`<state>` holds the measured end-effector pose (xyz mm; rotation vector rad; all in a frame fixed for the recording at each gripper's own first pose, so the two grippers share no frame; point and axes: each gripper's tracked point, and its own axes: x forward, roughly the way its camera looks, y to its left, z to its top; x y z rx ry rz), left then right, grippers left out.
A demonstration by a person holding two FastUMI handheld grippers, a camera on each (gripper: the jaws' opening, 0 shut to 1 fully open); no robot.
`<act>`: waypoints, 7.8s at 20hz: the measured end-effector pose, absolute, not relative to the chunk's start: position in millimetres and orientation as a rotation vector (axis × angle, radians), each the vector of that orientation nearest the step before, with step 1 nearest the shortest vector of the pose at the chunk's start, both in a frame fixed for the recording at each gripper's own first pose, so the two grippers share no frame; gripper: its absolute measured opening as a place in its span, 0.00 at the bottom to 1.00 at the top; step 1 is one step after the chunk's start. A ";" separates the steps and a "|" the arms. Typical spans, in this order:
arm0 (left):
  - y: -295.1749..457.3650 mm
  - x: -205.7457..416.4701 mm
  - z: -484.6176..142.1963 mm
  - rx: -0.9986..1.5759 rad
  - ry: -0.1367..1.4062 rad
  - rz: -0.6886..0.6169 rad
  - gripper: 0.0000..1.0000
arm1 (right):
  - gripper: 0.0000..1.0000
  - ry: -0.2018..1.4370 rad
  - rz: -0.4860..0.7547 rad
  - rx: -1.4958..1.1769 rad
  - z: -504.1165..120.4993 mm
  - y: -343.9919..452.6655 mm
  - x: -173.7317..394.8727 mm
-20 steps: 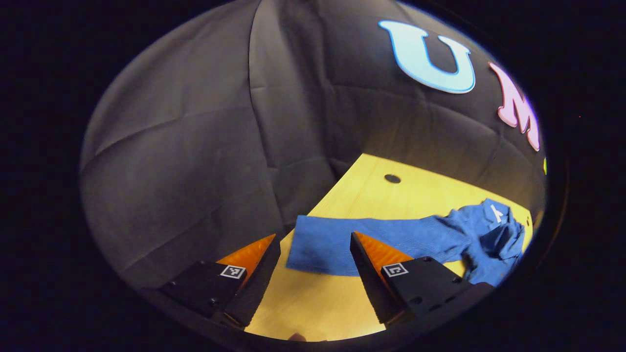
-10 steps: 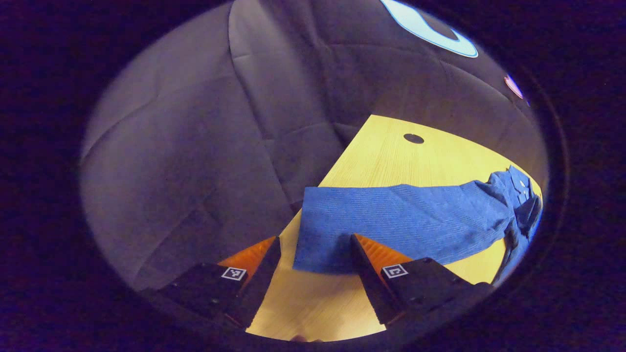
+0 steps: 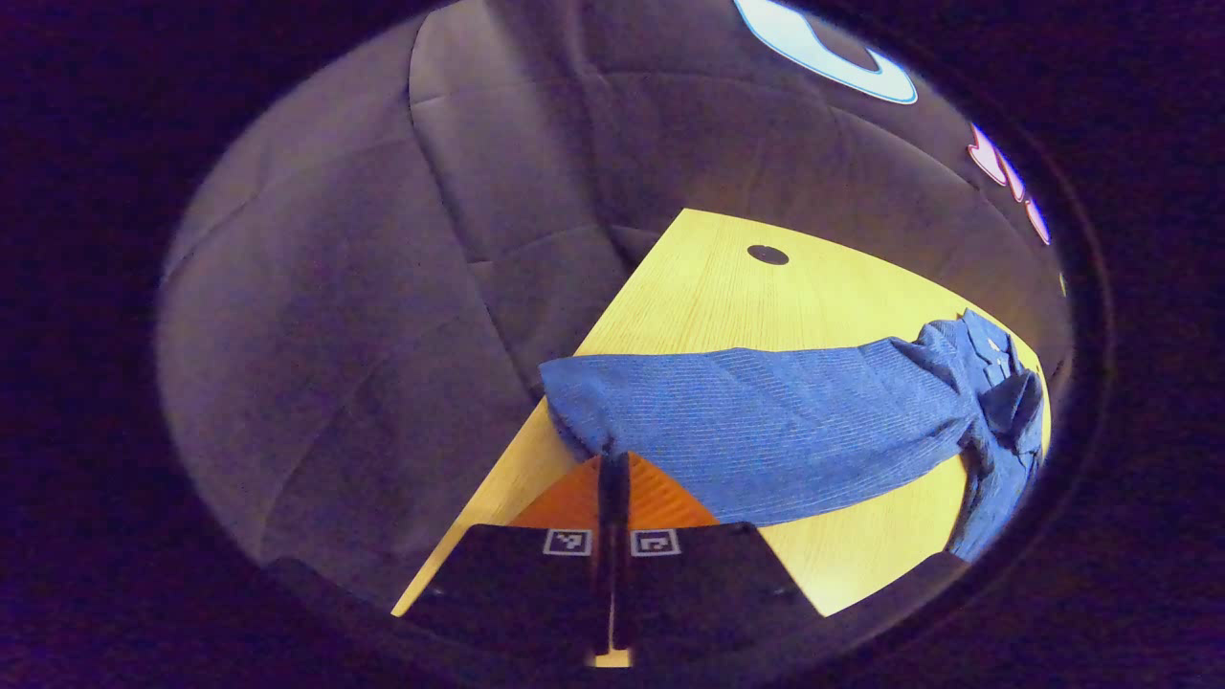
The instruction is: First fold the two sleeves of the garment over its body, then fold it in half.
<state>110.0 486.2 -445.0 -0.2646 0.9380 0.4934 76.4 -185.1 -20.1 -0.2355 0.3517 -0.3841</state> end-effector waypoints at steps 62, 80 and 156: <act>220.7 -69.0 -342.3 -0.083 1.504 0.187 0.85 | 0.98 1.378 0.132 0.061 -365.2 20.5 -74.4; 198.8 -59.2 -350.6 -0.156 1.542 0.084 0.28 | 0.35 1.569 0.116 0.042 -407.3 40.0 -106.2; 154.2 244.4 3.2 0.041 0.502 0.027 0.85 | 0.99 0.385 0.229 -0.027 -156.4 69.2 317.8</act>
